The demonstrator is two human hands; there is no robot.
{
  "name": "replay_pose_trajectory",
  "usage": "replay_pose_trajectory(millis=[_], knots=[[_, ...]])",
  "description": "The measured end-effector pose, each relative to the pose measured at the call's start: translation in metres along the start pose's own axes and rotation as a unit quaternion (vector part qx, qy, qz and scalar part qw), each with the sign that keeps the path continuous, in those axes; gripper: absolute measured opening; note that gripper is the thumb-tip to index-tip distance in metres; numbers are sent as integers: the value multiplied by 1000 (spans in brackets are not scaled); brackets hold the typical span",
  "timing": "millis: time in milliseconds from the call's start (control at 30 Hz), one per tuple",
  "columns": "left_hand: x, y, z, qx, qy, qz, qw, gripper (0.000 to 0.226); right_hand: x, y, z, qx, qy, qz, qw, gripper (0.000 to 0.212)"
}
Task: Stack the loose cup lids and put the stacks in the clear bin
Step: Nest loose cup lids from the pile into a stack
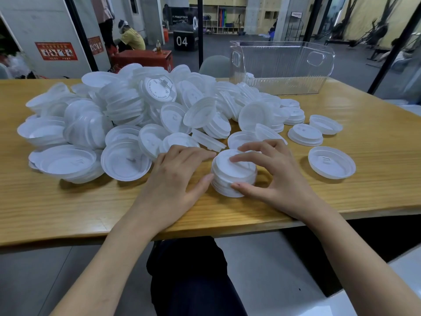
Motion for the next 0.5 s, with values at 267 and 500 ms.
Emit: replay_pose_trajectory(millis=[267, 500], knots=[[4, 0, 0, -7, -13, 5, 1000, 39, -1, -5, -1, -19, 1, 19, 1000, 50], [8, -14, 1, -73, -42, 31, 996, 41, 5, 5, -1, 18, -9, -37, 999, 48]])
Point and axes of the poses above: each hand's wrist, its own z-axis away from the middle knuckle, its own y-axis out of the back of the hand, x = y × z, the point moved 10 cm from there along -z, towards the middle knuckle, and after that the axes turned 8 degrees about -z, right-handed, at the moved point
